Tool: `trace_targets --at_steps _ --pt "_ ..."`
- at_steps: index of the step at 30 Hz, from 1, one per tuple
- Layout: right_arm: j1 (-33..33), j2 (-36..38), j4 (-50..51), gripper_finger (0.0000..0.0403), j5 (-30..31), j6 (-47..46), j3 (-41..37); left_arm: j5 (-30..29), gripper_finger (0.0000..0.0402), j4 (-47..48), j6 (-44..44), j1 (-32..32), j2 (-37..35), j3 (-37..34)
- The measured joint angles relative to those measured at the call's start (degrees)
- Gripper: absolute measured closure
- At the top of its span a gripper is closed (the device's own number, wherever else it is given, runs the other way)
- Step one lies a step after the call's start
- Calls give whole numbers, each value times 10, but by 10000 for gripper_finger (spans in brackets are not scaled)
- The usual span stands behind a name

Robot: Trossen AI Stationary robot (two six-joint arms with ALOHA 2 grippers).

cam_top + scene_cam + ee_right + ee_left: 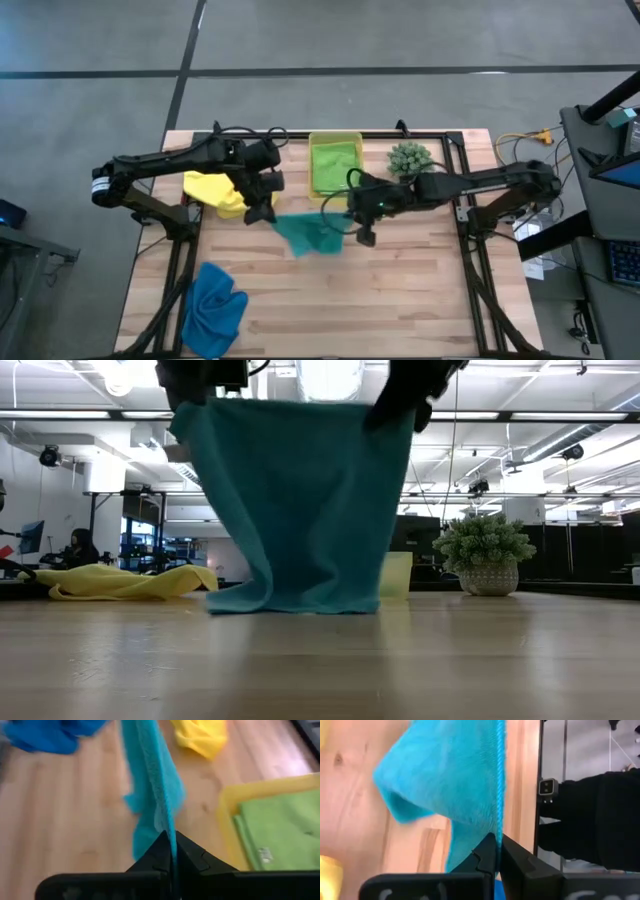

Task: Fold microfiber towels
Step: Fold the light blue microfiber cloth

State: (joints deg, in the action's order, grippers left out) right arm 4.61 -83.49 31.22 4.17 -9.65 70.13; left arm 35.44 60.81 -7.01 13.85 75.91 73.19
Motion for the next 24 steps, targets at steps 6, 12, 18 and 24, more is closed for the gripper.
trace_targets --at_steps 6,12,18,24 --pt "17 43 23 394 -80 -38 21 36 402 6 -1 -26 -18 1" --pt "56 58 40 394 -90 -130 5 3 402 1 -1 -90 -23 -1" --pt "142 33 26 394 -69 -231 -7 -134 402 -25 -53 -190 -17 -1" --pt "235 18 -21 394 -29 -303 -7 -148 402 -142 -181 -300 -17 -1"
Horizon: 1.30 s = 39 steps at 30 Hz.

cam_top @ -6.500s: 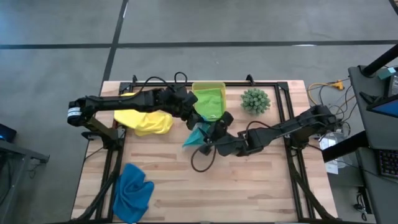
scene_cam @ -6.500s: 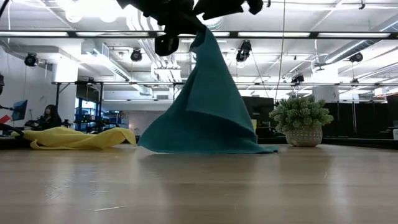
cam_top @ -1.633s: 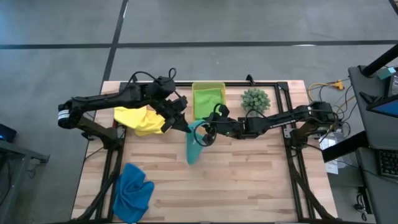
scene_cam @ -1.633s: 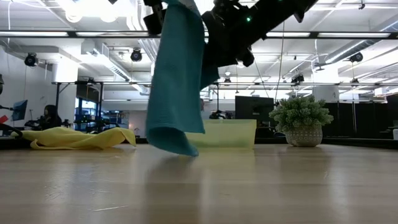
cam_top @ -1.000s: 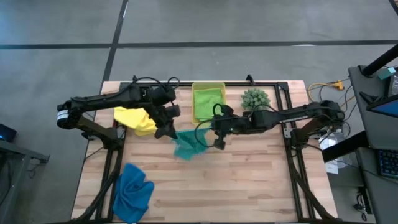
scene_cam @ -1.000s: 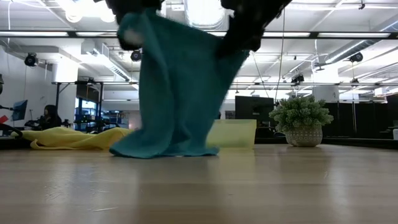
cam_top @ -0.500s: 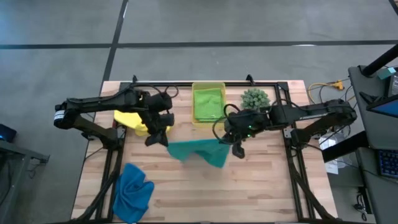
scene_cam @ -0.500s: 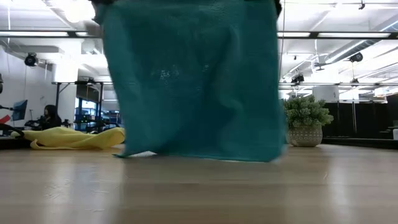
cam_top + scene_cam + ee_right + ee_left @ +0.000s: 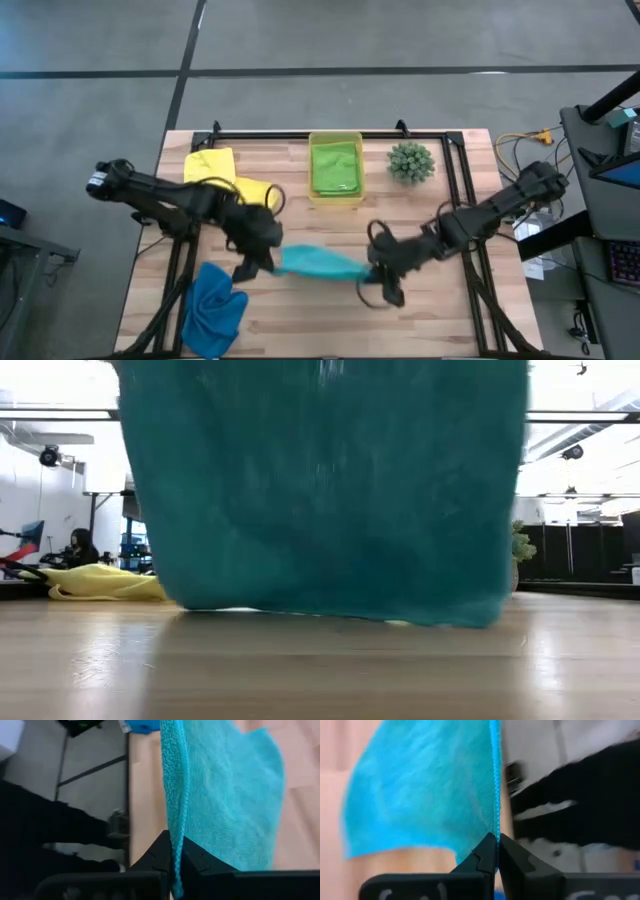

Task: Fold microfiber towels
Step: Fold the light blue microfiber cloth

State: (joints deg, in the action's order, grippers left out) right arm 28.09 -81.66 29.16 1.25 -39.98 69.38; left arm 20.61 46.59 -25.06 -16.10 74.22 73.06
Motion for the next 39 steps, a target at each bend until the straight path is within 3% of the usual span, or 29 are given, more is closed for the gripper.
trace_targets --at_steps 4,7,12,17,27,35,39 --pt "60 -6 -27 394 12 -35 0 -35 402 -120 -125 -72 6 2" --pt "103 -7 -45 394 16 -64 4 -96 402 -173 -208 -120 20 17" --pt "154 -6 -55 394 61 -80 4 -191 402 -158 -226 -166 61 61" --pt "156 -9 -46 394 75 -80 -28 -228 402 -102 -224 -166 106 62" --pt "86 -10 -41 394 81 -79 -152 -320 402 53 -56 -140 231 62" --pt "-13 -9 -39 394 76 -45 -211 -473 402 93 71 -78 261 56" --pt "-66 -9 -40 394 76 -17 -229 -473 402 62 160 -16 261 27"
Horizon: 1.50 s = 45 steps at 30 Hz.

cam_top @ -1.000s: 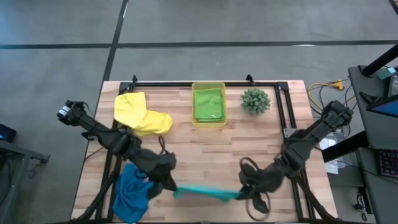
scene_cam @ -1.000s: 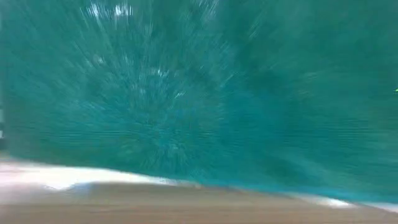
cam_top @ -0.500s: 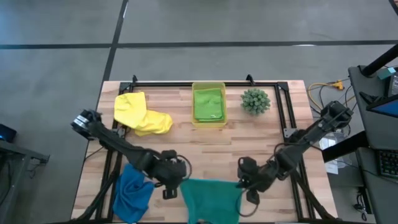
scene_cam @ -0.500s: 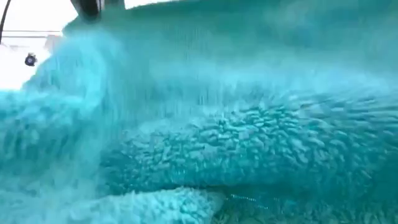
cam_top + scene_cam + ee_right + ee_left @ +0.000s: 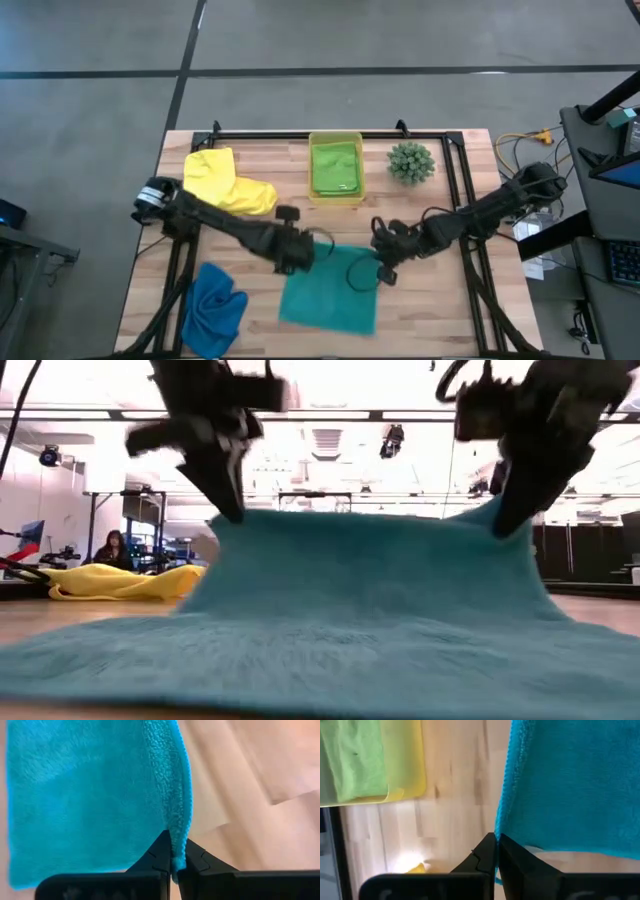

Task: Fold microfiber towels
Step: Fold the light blue microfiber cloth

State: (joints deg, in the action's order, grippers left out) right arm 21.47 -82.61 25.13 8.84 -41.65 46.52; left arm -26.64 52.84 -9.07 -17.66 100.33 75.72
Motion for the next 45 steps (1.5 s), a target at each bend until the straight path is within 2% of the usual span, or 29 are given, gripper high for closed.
trace_targets --at_steps 3,9,17,20,25,29,32,34,38,40,42,45 --pt "-37 0 0 394 0 24 -8 36 402 -47 36 46 0 -34" --pt "-95 0 -5 394 3 73 -12 54 402 -123 39 126 0 -110" --pt "-155 0 2 385 3 106 -12 67 398 -167 38 187 -1 -138" --pt "-175 0 1 361 4 104 -12 58 373 -188 50 195 -5 -138" --pt "-185 14 1 307 32 105 -8 0 304 -174 68 200 -27 -138" --pt "-174 40 -1 276 28 117 -1 -8 259 -148 105 204 -60 -138" --pt "-151 59 -14 266 16 103 1 0 245 -124 113 206 -80 -138" --pt "-131 64 -31 264 2 84 0 46 243 -103 109 207 -95 -138" --pt "-73 55 -86 266 -47 72 -9 283 242 -125 63 202 -116 -160" --pt "-40 38 -128 269 -54 56 -13 372 246 -169 24 185 -126 -183" --pt "-4 17 -169 272 -56 53 -14 390 256 -210 -14 153 -142 -206" --pt "47 -15 -225 276 -39 60 -14 380 279 -255 -67 95 -160 -236"
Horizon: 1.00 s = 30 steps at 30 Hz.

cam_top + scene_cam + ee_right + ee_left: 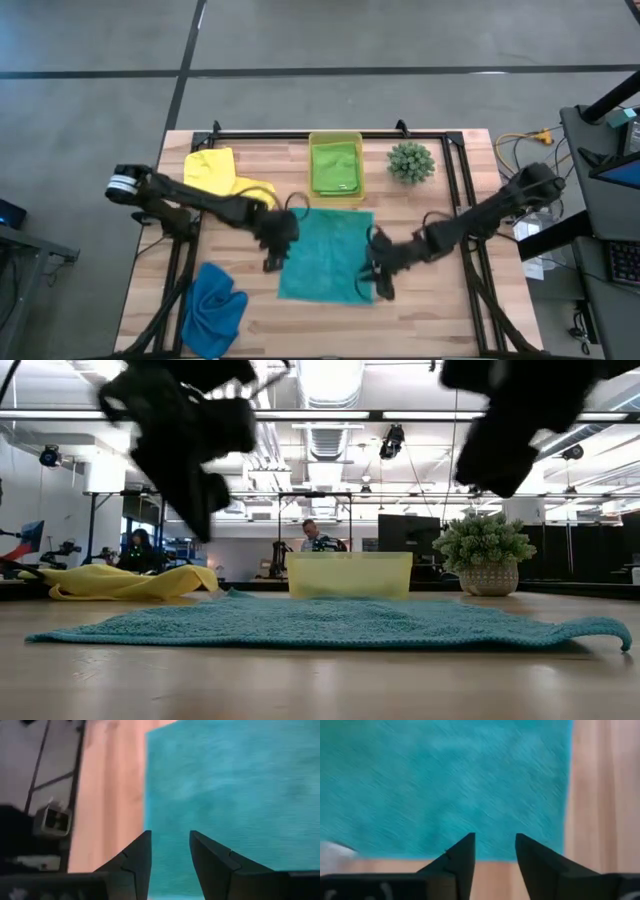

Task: Fold microfiber towels
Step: Fold the light blue microfiber cloth

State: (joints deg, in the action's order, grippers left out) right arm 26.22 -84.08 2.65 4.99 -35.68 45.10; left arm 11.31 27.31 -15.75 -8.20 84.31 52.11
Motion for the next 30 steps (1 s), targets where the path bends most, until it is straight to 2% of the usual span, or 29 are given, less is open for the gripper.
trace_targets --at_steps 5,9,14,17,20,26,30 --pt "68 -66 -17 276 55 2 6 -39 314 -14 -105 -115 -24 -19" --pt "108 -121 -16 262 76 31 13 -83 329 -14 -177 -212 -26 -16" --pt "132 -177 -17 241 83 69 32 -181 336 -14 -293 -312 -24 -15" --pt "137 -199 -16 233 86 74 44 -239 336 -14 -374 -355 -24 -16" --pt "138 -211 -12 232 94 74 53 -283 337 -19 -420 -384 -24 -17" --pt "139 -223 26 265 115 72 65 -290 337 -60 -399 -390 -2 -30" --pt "138 -223 42 302 118 69 65 -297 336 -119 -279 -386 41 -30"
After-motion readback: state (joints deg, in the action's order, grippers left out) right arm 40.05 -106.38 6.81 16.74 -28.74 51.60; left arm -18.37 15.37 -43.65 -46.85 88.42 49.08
